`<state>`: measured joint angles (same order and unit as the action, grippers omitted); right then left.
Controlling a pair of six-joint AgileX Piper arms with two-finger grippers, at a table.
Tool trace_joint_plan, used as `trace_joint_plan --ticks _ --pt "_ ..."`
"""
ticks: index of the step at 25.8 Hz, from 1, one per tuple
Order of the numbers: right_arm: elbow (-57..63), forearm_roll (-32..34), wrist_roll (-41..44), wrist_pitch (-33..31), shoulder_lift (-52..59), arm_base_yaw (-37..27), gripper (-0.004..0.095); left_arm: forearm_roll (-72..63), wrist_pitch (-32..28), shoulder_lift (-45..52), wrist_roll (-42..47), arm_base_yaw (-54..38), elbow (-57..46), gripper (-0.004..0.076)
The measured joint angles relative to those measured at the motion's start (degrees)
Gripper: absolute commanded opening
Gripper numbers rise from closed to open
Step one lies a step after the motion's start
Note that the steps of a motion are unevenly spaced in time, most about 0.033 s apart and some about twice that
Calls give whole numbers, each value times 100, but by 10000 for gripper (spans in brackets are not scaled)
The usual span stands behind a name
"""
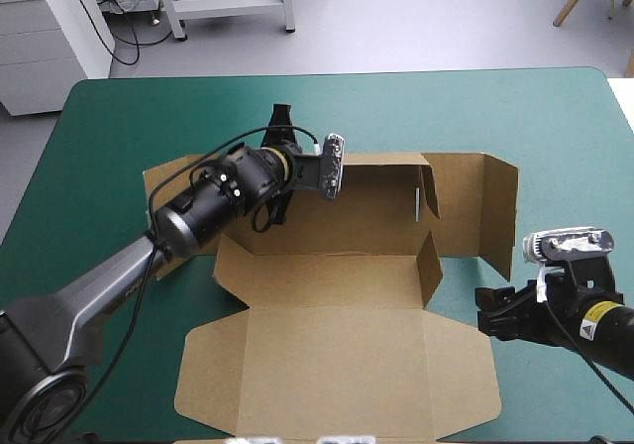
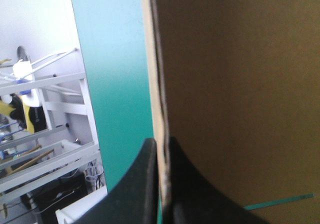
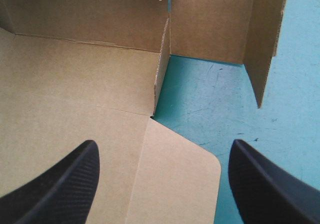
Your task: Fold the box
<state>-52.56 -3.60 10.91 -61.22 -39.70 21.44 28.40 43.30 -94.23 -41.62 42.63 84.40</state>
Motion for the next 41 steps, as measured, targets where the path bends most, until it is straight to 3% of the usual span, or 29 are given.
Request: trace_joint_plan --ticks 8,13,23,33,36,41 --pt "-62 -242 -5 355 -279 0 657 2444 401 556 2871 1173 -1110 -10" --pt "-1105 360 43 381 -1050 0 657 3572 649 634 4359 1595 -1644 -10" --pt "-3668 458 -406 -39 -2976 -134 657 3813 690 963 5128 1851 -1971 -10" --pt "-4992 -1678 -1706 -820 -4719 -2274 657 4160 802 1027 5470 2005 -2074 -10" --pt "-5035 -1808 -1853 -912 -5014 -2638 657 4498 760 1027 5622 2005 -2220 -10" --pt "-5035 -1662 -1932 -951 -5322 -2690 657 4586 722 1027 5691 2012 -2338 -10"
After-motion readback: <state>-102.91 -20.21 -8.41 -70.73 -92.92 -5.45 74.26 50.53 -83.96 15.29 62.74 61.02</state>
